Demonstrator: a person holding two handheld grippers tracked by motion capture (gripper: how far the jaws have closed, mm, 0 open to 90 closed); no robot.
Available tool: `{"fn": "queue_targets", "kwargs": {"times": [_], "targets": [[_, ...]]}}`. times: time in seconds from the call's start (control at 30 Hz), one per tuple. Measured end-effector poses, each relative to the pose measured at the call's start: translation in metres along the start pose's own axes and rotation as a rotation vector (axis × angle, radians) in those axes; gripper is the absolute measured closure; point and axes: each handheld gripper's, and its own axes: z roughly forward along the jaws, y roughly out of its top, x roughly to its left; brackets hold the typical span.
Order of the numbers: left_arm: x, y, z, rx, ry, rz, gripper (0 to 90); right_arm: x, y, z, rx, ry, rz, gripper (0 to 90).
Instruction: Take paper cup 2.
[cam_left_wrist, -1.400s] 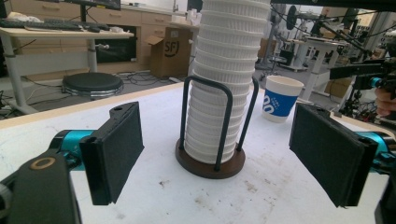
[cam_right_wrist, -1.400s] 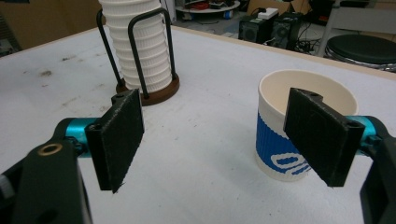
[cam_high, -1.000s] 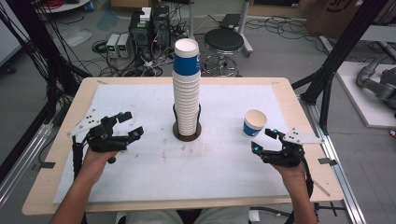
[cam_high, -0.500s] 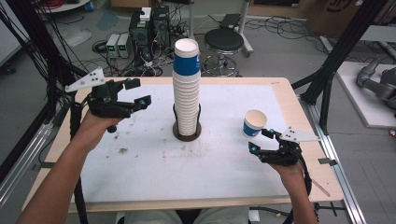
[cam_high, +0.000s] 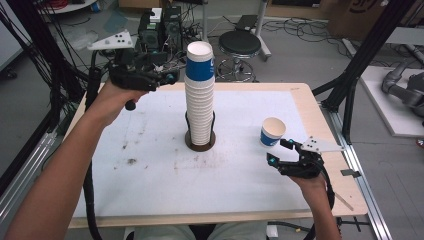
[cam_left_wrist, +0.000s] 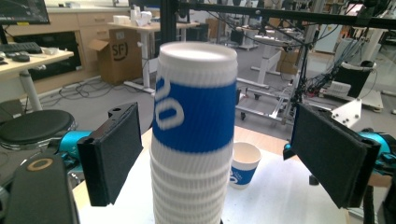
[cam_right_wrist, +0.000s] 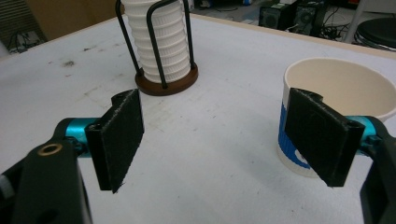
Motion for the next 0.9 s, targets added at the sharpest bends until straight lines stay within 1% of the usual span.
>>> {"fn": "queue_targets", "kwargs": {"times": [0.07,0.17,0.27,0.37,0.43,0.53,0.57,0.67,0.7,0.73,0.8,0.9], "targets": [[0.002,0.007,0.007,0.009,0.006,0.003,16.4,0.0,0.0,0.0,0.001,0.0,0.001,20.7],[0.005,0.015,0.016,0.029,0.002,0.004,16.4,0.001,0.0,0.0,-0.002,0.002,-0.003,20.7],[0.007,0.021,0.025,0.029,-0.005,0.0,16.4,0.001,0.001,-0.001,-0.004,0.003,-0.002,20.7],[0.011,0.026,0.034,0.044,-0.003,-0.001,16.4,0.001,0.0,-0.001,-0.003,0.004,-0.001,20.7],[0.011,0.03,0.04,0.051,0.004,-0.007,16.4,0.001,0.001,0.0,-0.004,0.006,-0.003,20.7],[0.01,0.036,0.052,0.068,-0.006,0.002,16.4,0.001,0.001,0.0,-0.003,0.009,-0.001,20.7],[0.009,0.037,0.055,0.075,-0.011,0.003,16.5,0.001,0.001,0.0,-0.003,0.009,0.0,20.7],[0.007,0.038,0.063,0.093,0.0,0.008,17.2,0.001,0.001,0.0,-0.004,0.011,-0.004,20.7],[0.007,0.038,0.066,0.106,0.009,0.009,17.2,0.001,0.001,0.0,-0.004,0.011,-0.004,20.7],[0.007,0.038,0.068,0.116,0.015,0.009,19.0,0.001,0.001,-0.001,-0.004,0.012,-0.002,20.7],[0.008,0.037,0.072,0.121,0.026,0.007,19.6,0.001,0.001,-0.001,-0.007,0.012,-0.007,20.7],[0.009,0.036,0.074,0.125,0.018,0.0,25.9,0.001,0.001,-0.002,-0.007,0.012,-0.002,20.7]]}}
